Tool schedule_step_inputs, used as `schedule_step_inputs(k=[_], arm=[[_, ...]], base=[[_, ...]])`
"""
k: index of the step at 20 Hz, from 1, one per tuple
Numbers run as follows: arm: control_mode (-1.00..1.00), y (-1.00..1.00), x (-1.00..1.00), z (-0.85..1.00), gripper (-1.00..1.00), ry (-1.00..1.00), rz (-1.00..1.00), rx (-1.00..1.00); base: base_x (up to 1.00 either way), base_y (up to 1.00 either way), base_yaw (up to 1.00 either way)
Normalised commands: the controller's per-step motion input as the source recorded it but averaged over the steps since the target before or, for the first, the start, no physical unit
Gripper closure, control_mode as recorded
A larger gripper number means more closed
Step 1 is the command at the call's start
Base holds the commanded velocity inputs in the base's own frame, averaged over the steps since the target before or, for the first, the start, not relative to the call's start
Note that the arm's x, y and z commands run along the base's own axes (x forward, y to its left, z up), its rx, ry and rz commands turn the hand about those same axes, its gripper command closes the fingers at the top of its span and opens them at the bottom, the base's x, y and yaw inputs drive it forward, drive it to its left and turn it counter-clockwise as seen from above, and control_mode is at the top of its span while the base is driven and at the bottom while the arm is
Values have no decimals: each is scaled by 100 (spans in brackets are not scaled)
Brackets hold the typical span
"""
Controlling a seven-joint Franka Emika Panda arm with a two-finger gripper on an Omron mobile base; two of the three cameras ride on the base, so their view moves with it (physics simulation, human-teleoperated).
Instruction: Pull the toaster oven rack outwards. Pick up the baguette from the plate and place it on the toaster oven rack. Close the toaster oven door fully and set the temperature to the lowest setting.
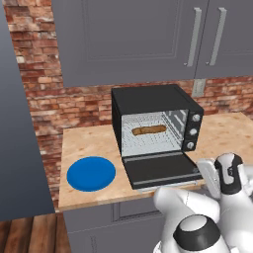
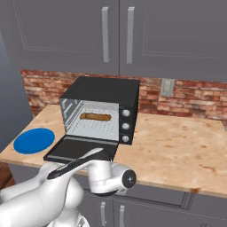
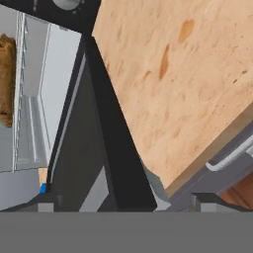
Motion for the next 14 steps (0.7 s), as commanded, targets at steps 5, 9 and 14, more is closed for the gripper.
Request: schedule_step_inputs(k=[5,9,14], arm=[[-100,0,31,0,-100,-3,0,7],[-100,8,36,0,-100,-7,0,9],[-100,19,50,25,-100,-12,0,9]], base=[[0,0,0],[0,0,0],[0,0,0]])
